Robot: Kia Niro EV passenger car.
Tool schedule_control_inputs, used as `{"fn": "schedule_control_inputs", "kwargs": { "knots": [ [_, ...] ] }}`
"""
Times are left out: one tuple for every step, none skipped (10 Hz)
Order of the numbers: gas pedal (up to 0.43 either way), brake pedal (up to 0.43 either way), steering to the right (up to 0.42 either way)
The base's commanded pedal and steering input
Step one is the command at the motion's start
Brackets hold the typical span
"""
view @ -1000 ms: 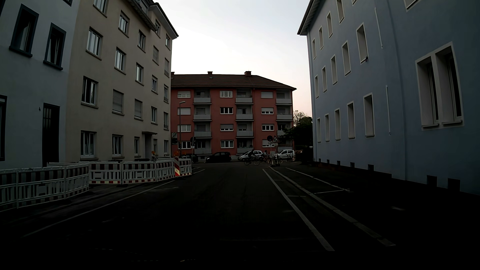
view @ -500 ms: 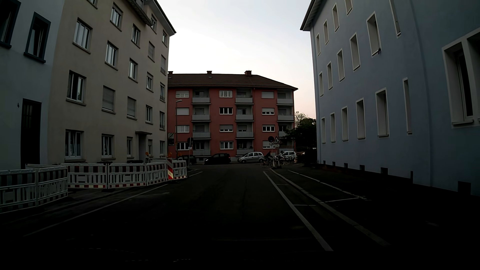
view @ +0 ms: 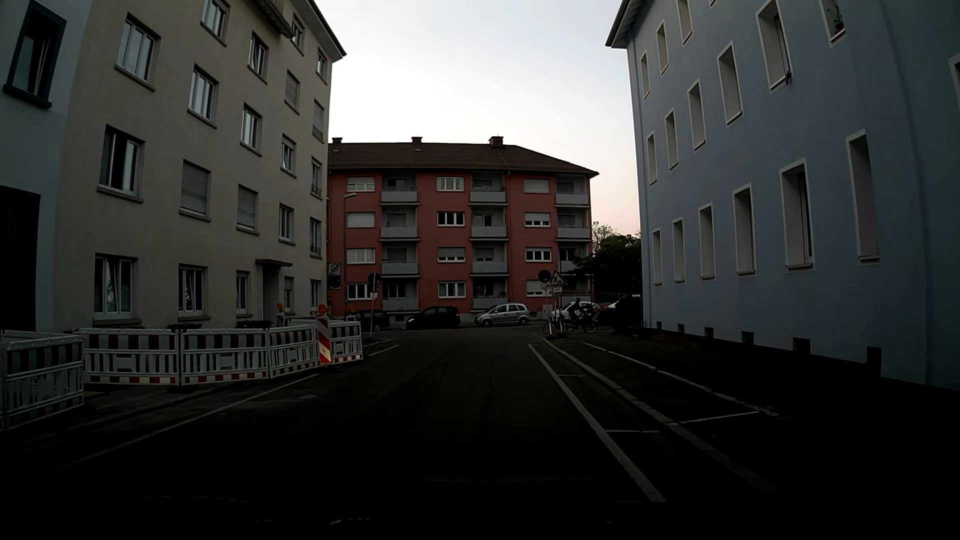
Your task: Follow the waypoints while adhering to traffic rules and regulations
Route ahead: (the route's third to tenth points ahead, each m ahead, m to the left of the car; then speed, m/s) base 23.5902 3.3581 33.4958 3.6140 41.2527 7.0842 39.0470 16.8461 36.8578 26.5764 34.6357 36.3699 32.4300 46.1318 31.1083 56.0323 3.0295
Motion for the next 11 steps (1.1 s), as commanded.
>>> {"fn": "schedule_control_inputs", "kwargs": {
  "knots": [
    [0.000, 0.000, -0.003],
    [0.000, 0.000, -0.004],
    [0.000, 0.000, -0.004],
    [0.000, 0.000, -0.002],
    [0.000, 0.000, -0.001],
    [0.000, 0.000, -0.001],
    [0.000, 0.000, 0.000],
    [0.000, 0.000, 0.000],
    [0.000, 0.000, 0.000],
    [0.000, 0.000, 0.000],
    [0.000, 0.000, 0.000]
  ]
}}
